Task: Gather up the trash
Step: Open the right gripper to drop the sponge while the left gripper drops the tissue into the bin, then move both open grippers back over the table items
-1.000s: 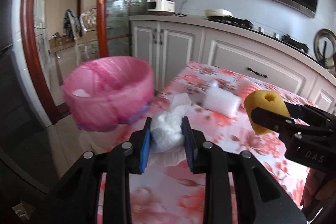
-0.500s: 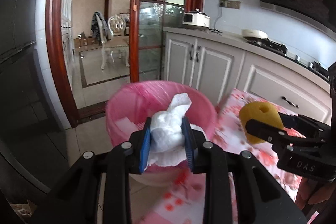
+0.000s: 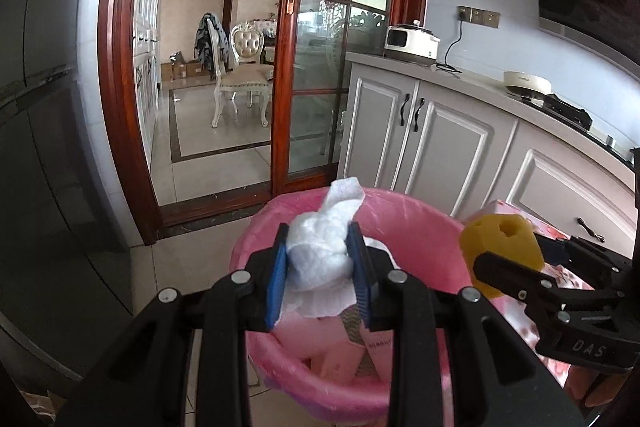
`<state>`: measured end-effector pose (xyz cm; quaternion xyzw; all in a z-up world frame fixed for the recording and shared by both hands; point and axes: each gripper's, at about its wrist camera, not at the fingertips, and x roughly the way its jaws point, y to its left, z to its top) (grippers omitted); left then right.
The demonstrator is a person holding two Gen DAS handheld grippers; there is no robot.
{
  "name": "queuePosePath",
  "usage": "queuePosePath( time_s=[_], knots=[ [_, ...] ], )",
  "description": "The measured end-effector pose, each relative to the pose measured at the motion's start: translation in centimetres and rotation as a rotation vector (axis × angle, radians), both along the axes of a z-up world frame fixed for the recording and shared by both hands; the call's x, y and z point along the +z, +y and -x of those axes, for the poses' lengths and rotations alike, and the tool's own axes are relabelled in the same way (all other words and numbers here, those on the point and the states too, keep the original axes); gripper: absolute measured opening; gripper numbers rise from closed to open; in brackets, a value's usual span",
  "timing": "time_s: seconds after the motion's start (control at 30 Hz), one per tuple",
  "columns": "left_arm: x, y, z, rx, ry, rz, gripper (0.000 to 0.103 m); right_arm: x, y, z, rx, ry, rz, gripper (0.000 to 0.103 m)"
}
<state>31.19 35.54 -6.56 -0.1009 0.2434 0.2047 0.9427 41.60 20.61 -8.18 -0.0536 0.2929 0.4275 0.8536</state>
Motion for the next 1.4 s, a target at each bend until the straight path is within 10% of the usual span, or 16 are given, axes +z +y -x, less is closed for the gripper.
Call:
queuePosePath(
  time_s=[0.83, 1.4],
  knots=[
    [0.0, 1.0, 3.2, 0.082, -0.022, 0.009, 0.074, 0.3, -1.8, 1.8, -0.044, -0.025, 0.053, 0.076],
    [2.6, -10.6, 8.9, -0.021, -0.058, 0.004, 0.095, 3.0, -16.2, 10.3, -0.226, -0.089, 0.060, 0.084]
  ],
)
